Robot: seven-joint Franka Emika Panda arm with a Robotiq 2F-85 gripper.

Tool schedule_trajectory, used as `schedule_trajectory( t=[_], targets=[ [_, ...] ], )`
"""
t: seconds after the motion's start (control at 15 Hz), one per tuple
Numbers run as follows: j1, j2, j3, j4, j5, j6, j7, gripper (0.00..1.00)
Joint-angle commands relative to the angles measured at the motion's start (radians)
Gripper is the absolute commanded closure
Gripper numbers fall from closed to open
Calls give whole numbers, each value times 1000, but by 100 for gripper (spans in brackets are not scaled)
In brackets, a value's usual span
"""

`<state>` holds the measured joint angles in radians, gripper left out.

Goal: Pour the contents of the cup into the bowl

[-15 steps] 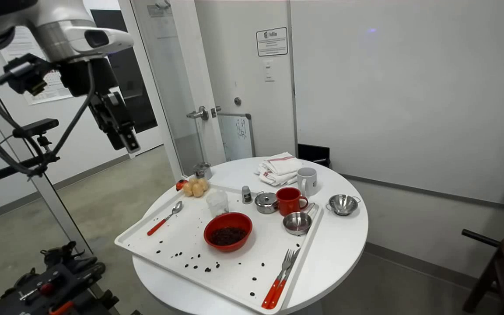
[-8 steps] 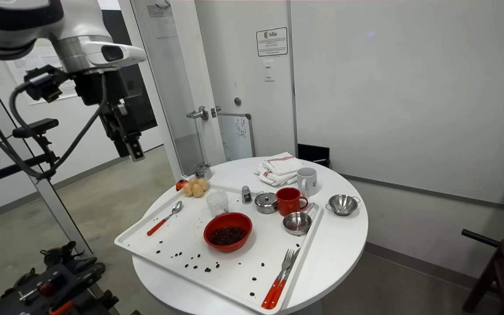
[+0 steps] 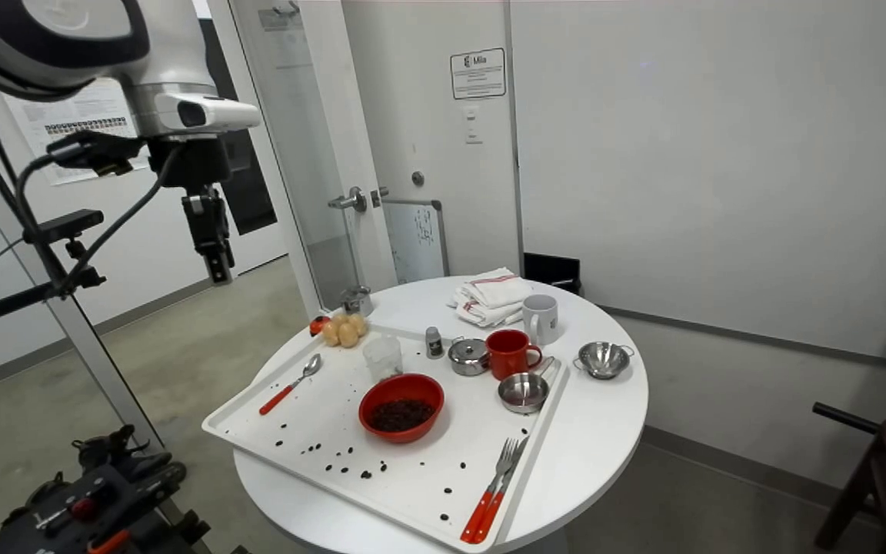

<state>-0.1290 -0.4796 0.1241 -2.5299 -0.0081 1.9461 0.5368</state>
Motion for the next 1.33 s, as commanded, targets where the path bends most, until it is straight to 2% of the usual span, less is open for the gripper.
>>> schedule_trajectory(
  t=[0.0, 0.47, 0.53, 0.8, 0.93, 1.27],
  targets=[
    [16, 176, 21, 140, 92, -4, 183, 0],
    [78, 428, 10, 362, 194, 131, 540, 0],
    [87, 346, -8, 279, 161, 114, 454, 0],
    [102, 422, -14, 346, 169, 128, 524, 0],
    [97, 432, -16, 340, 150, 184, 690, 0],
    [119, 504, -31, 350, 172, 340, 928, 0]
  ],
)
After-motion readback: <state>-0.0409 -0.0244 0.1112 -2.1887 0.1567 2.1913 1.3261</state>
